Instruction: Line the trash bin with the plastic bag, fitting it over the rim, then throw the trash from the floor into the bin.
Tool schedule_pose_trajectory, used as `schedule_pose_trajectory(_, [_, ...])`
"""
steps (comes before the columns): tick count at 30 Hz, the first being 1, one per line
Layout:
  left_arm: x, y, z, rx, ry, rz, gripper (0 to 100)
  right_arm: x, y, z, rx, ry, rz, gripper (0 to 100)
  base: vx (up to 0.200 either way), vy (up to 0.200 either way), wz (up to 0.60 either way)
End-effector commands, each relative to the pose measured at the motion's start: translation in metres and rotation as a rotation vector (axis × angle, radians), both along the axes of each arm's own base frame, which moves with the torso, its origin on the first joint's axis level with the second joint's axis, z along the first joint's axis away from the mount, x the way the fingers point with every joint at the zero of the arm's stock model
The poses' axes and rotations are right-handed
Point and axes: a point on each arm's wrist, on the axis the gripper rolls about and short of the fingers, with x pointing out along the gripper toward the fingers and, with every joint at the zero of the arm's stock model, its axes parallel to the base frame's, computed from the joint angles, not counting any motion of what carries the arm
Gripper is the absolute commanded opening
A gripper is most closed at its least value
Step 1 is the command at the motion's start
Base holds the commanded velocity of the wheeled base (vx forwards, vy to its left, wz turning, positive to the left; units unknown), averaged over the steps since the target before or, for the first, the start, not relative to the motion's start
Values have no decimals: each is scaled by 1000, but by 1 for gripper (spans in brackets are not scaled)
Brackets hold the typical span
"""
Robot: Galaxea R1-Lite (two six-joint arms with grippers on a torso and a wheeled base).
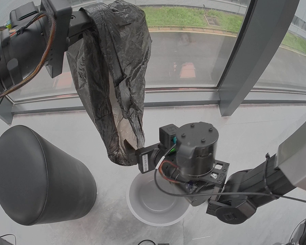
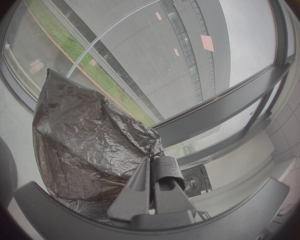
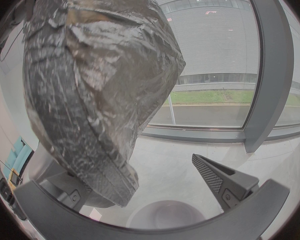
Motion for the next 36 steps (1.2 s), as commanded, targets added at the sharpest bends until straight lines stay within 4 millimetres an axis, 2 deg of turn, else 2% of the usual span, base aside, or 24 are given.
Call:
schedule_pose_trajectory(1, [-1,1,1,-5,-1,-1,0,2,22,-30,-46,17,-2,100,0,0,0])
schedule_pose_trajectory(8, [-1,1,1,-7,1,-1,0,14,37,-49,-52,9,-72,100,0,0,0])
schedule_pose_trajectory(24, [-1,1,0,-13,8,-3,0,15,37,-49,-49,-3,-77,100,0,0,0])
schedule_pose_trajectory(25, [-1,1,0,-13,8,-3,0,14,37,-49,-49,-3,-76,0,0,0,0])
schedule_pose_trajectory(31, [-1,1,-2,-9,13,-2,0,10,32,-51,-67,6,-73,0,0,0,0])
schedule_pose_trajectory(33, [-3,4,-9,1,23,-1,0,-5,18,-55,-124,2,-33,0,0,0,0])
schedule_pose_trajectory(36, [-3,6,-13,10,33,2,0,-13,11,-57,-148,-16,16,0,0,0,0])
